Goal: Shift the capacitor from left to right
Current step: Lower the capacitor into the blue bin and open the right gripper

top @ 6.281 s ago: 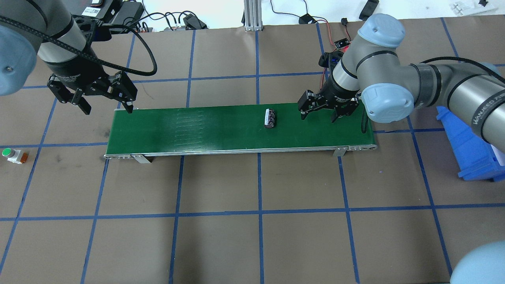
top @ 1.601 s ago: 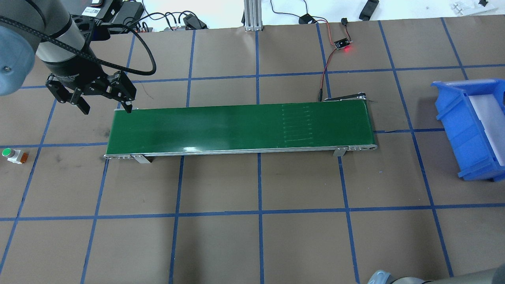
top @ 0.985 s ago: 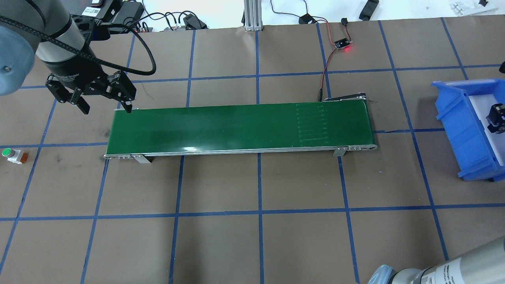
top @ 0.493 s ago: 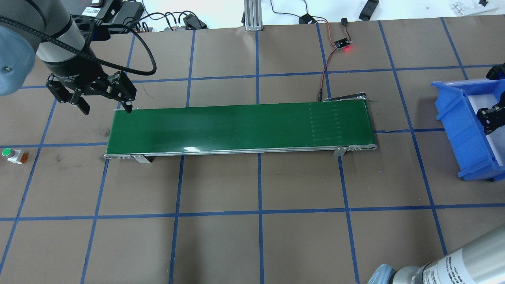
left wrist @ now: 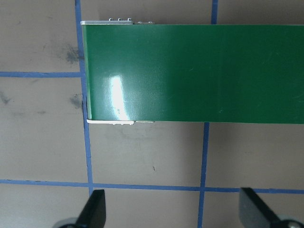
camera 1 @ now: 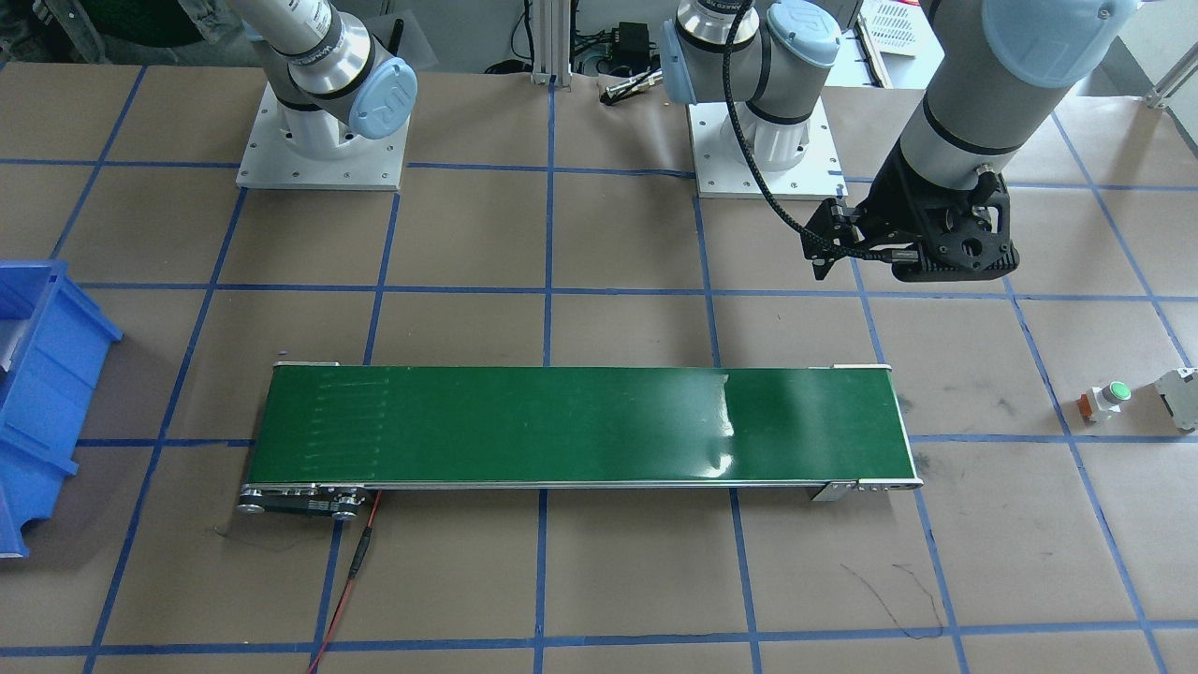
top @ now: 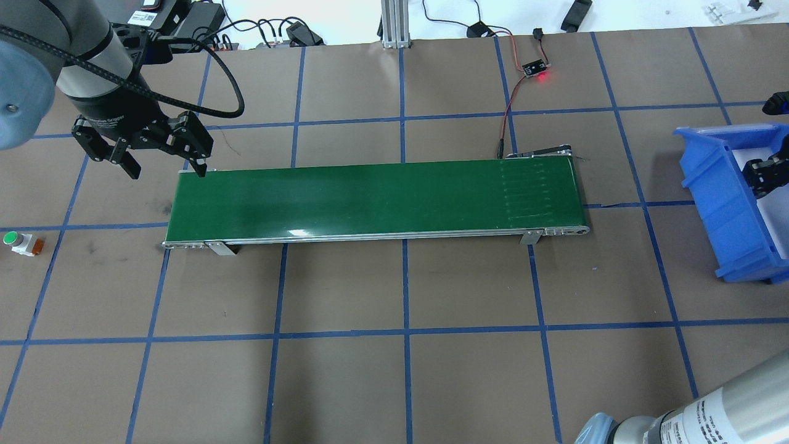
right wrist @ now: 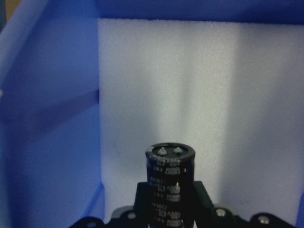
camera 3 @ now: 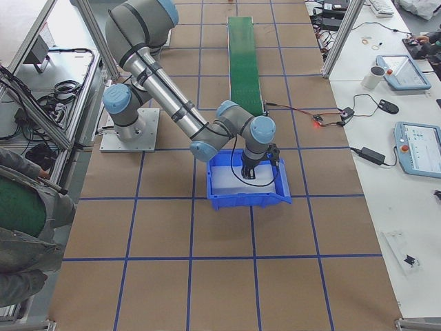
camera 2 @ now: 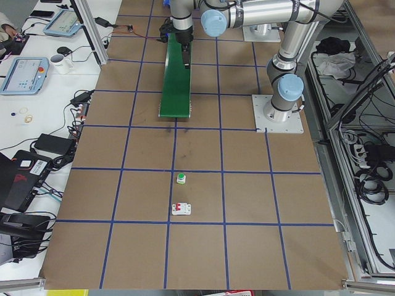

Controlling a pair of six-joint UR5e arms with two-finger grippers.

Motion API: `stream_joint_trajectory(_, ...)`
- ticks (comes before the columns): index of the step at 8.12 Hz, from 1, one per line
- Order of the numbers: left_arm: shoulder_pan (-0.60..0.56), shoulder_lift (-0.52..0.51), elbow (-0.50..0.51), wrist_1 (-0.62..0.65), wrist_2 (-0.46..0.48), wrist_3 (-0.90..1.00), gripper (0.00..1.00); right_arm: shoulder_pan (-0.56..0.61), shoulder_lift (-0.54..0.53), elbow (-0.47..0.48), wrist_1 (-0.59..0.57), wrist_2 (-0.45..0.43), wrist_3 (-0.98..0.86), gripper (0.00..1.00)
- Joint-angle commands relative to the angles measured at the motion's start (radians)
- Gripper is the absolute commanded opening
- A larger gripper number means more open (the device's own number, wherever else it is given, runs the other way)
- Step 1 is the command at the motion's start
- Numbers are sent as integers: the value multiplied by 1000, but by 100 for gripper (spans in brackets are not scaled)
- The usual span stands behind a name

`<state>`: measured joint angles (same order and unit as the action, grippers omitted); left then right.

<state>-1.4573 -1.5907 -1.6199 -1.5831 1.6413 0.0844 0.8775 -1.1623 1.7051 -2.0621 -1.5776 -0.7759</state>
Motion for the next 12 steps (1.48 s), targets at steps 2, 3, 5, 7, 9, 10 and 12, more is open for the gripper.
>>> stream_joint_trajectory(2, 0, 0, 0, 2, 0, 0, 100, 0, -10, 1, -70, 18, 1, 73)
stream_joint_trajectory(3, 0, 0, 0, 0, 0, 2, 100, -2, -11, -2, -70, 18, 3, 83)
stream_joint_trajectory(5, 0, 0, 0, 0, 0, 2, 100, -18, -72, -5, -66, 13, 6, 100)
stream_joint_trajectory(7, 0, 0, 0, 0, 0, 2, 100, -32, -186, -5, -50, -2, 10, 100)
stream_joint_trajectory(9, 0, 0, 0, 0, 0, 2, 100, -31, -255, -10, 60, 4, 24, 100)
stream_joint_trajectory(10, 0, 0, 0, 0, 2, 2, 100, -20, -295, -18, 88, -2, 71, 100)
stream_joint_trajectory(12, 0, 0, 0, 0, 2, 3, 100, 24, -431, -24, 253, -2, 183, 100)
